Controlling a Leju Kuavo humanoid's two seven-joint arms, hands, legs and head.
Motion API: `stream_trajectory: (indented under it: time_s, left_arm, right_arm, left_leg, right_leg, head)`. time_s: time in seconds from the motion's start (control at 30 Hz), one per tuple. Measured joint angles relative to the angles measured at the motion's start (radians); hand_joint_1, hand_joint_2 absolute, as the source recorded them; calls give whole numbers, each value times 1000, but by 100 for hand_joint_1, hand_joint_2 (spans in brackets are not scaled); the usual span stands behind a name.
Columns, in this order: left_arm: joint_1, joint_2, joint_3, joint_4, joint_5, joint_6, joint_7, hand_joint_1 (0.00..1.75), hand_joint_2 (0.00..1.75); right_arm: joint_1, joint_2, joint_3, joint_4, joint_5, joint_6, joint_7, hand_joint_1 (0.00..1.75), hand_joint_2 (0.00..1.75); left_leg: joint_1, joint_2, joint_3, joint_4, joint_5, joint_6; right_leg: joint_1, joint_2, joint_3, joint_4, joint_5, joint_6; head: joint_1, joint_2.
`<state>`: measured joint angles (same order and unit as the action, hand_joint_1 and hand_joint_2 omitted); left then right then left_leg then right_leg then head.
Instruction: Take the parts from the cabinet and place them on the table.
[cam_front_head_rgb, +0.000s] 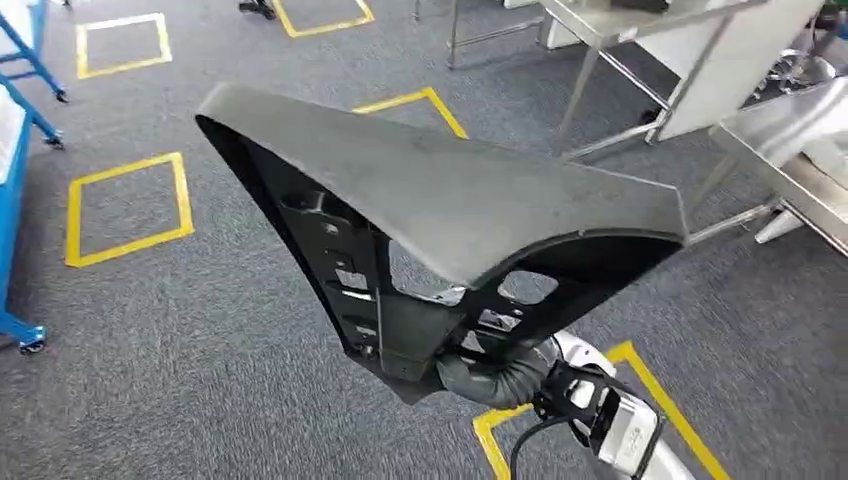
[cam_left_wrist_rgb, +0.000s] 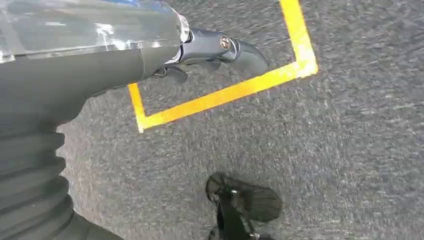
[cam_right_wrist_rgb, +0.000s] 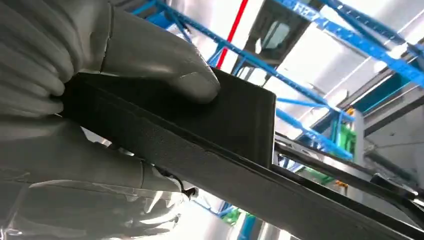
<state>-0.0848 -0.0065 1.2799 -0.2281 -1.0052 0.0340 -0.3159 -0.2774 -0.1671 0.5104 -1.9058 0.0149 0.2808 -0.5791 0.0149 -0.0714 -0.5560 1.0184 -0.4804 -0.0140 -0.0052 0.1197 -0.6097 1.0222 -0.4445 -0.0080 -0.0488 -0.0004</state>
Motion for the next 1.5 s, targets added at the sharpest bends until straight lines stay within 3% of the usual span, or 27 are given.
stream_trajectory:
  time_s: [0.07, 0.1, 0.13, 0.17, 0.23, 0.27, 0.3, 0.37, 0.4, 0.43, 0.57, 0.6, 0.67, 0.73, 0.77, 0.83, 0.9, 0.93, 0.97, 1.1, 1.17, 1.23, 1.3, 1.37, 1.43, 1.47, 1.5]
  left_arm:
    - [-3, -1, 0, 0, 0, 0, 1, 0, 175]
    - [-6, -5, 0, 0, 1, 1, 3, 0, 175]
    - [-6, -5, 0, 0, 2, 3, 5, 0, 175]
    - [-4, -5, 0, 0, 4, 5, 5, 0, 175]
    - [2, -5, 1, 0, 10, 5, 11, 0, 175]
    - [2, -5, 3, 0, 12, 5, 11, 0, 175]
    - [1, -5, 7, 0, 15, 6, 13, 0, 175]
    - [-2, -6, 14, 0, 18, 10, 15, 0, 175]
    - [-3, -6, 15, 0, 18, 11, 16, 0, 175]
    - [-3, -6, 16, 0, 18, 12, 18, 0, 175]
    - [-10, -5, 17, 0, 22, 18, 31, 0, 175]
    - [-13, -5, 17, 0, 23, 19, 33, 0, 175]
    - [-13, -5, 18, 0, 24, 21, 36, 0, 175]
    - [-8, -2, 19, 0, 24, 22, 37, 0, 175]
    - [-6, -2, 20, 0, 26, 24, 38, 0, 175]
    - [-5, -2, 23, 0, 30, 32, 38, 0, 175]
    - [-6, -2, 26, 0, 34, 37, 38, 0, 175]
    - [-5, -1, 28, 0, 36, 38, 38, 0, 175]
    - [-5, -2, 32, 0, 36, 38, 37, 0, 175]
    - [-9, -2, 39, 0, 34, 32, 36, 0, 175]
    - [-9, -1, 39, 0, 32, 32, 35, 0, 175]
    - [-3, -1, 40, 0, 32, 31, 35, 0, 175]
    - [-2, 0, 40, 0, 30, 32, 35, 0, 175]
    - [-4, 0, 40, 0, 26, 31, 34, 0, 175]
    - [-5, -1, 40, 0, 22, 31, 31, 0, 175]
    - [-4, -1, 40, 0, 21, 31, 29, 0, 175]
    - [-4, -1, 40, 0, 21, 31, 29, 0, 175]
  right_arm:
    - [7, -1, 0, 0, 3, 1, -3, 171, 175]
    - [11, -2, 0, 0, 4, 3, -6, 171, 175]
    - [10, -2, 0, 0, 4, 3, -9, 171, 175]
    - [10, -2, 0, 0, 4, 3, -9, 171, 175]
    - [16, -2, 0, 2, 4, 4, -10, 171, 175]
    - [19, -2, 0, 4, 5, 5, -10, 171, 175]
    - [22, -3, 0, 6, 6, 6, -10, 171, 175]
    - [20, -3, 0, 6, 6, 6, -10, 171, 175]
    - [16, -3, 0, 5, 6, 6, -5, 171, 175]
    - [7, -3, 0, 4, 3, 6, 7, 171, 175]
    - [-13, -2, 1, 0, -21, 6, 40, 171, 175]
    - [-18, -2, 1, 0, -25, 7, 41, 171, 175]
    - [-38, -2, 2, 1, -32, 8, 42, 171, 175]
    - [-41, -2, 4, 1, -33, 9, 42, 171, 175]
    - [-41, -2, 6, 5, -37, 9, 42, 171, 175]
    - [-43, -2, 11, 8, -45, 10, 40, 171, 175]
    - [-49, -2, 20, 11, -50, 10, 39, 171, 175]
    - [-51, -2, 23, 13, -50, 10, 39, 171, 175]
    - [-56, -2, 25, 14, -50, 10, 39, 171, 175]
    - [-66, -2, 30, 17, -66, 5, 47, 171, 175]
    - [-82, -6, 29, 18, -78, 0, 49, 171, 175]
    - [-87, -10, 30, 21, -85, -1, 50, 171, 175]
    - [-87, -15, 31, 26, -89, -2, 49, 171, 175]
    - [-88, -30, 32, 30, -98, -7, 40, 171, 175]
    - [-93, -47, 32, 31, -114, -16, 23, 171, 175]
    - [-101, -57, 33, 32, -125, -22, 16, 171, 175]
    - [-105, -63, 34, 33, -131, -25, 11, 171, 175]
  left_leg:
    - [5, 21, 2, -11, 8, 16]
    - [7, 37, 5, -17, 14, 25]
    - [5, 47, 6, -22, 15, 34]
    - [2, 61, 5, -22, 16, 36]
    - [-2, 89, 3, -22, 14, 38]
    - [-3, 102, 3, -21, 14, 38]
    - [-3, 115, 3, -21, 13, 37]
    - [-3, 136, 7, -21, 10, 34]
    - [-4, 145, 12, -21, 8, 30]
    - [-9, 153, 14, -20, 4, 24]
    - [-13, 192, 20, -22, -1, 4]
    - [-9, 181, 17, -16, -11, -3]
    - [-4, 100, -21, 84, -73, -9]
    - [-4, 79, -105, 259, -147, -15]
    - [-4, 78, -131, 308, -153, -16]
    - [-2, 77, -117, 258, -97, -16]
    - [2, 54, -35, 73, 4, -15]
    - [8, 9, -9, 13, 12, -11]
    - [9, -9, -2, -10, 5, -9]
    - [10, 32, -4, -15, 16, 20]
    - [7, 56, 0, -21, 21, 34]
    - [3, 81, -2, -21, 19, 36]
    - [2, 107, -3, -21, 18, 35]
    - [2, 127, 1, -21, 15, 34]
    - [0, 145, 9, -21, 10, 28]
    - [-8, 153, 9, -17, 5, 21]
    - [-8, 163, 9, -18, 4, 17]
  right_leg:
    - [3, 22, -3, -5, 7, 15]
    - [1, -5, -6, 6, -4, 14]
    - [7, -60, -24, 44, -35, 18]
    - [5, -92, -62, 123, -80, 22]
    - [-1, -110, -137, 280, -144, 28]
    - [-2, -111, -154, 316, -147, 30]
    - [-4, -114, -145, 298, -126, 31]
    - [-4, -128, -62, 146, -48, 28]
    - [-1, -156, -2, 42, -11, 22]
    - [10, -200, 25, -13, -19, 16]
    - [16, -152, 16, -15, -10, -3]
    - [2, -143, 24, -26, -3, -10]
    - [2, -127, 26, -28, -1, -20]
    - [3, -103, 26, -27, -2, -22]
    - [4, -92, 26, -26, -2, -22]
    - [3, -66, 28, -23, -2, -21]
    - [1, -41, 31, -16, -7, -14]
    - [0, -31, 28, -12, -10, -10]
    - [5, -21, 21, -1, -11, -4]
    - [0, 16, 7, -8, -1, 21]
    - [3, -77, -29, 68, -56, 28]
    - [-2, -108, -108, 231, -129, 37]
    - [-3, -114, -144, 302, -136, 40]
    - [-4, -121, -87, 192, -67, 38]
    - [4, -177, 17, 6, 3, 24]
    - [18, -201, 25, -20, -11, 17]
    - [17, -185, 21, -19, -6, 10]
  head:
    - [0, 0]
    - [0, 0]
    - [0, 0]
    - [0, 0]
    - [0, 0]
    - [0, 0]
    - [0, 0]
    - [0, 0]
    - [0, 0]
    - [0, 0]
    - [0, 0]
    - [0, 0]
    - [0, 0]
    - [0, 0]
    - [0, 0]
    - [0, 0]
    - [0, 0]
    - [0, 0]
    - [0, 0]
    - [0, 0]
    - [0, 0]
    - [0, 0]
    - [0, 0]
    - [0, 0]
    - [0, 0]
    - [0, 0]
    - [0, 0]
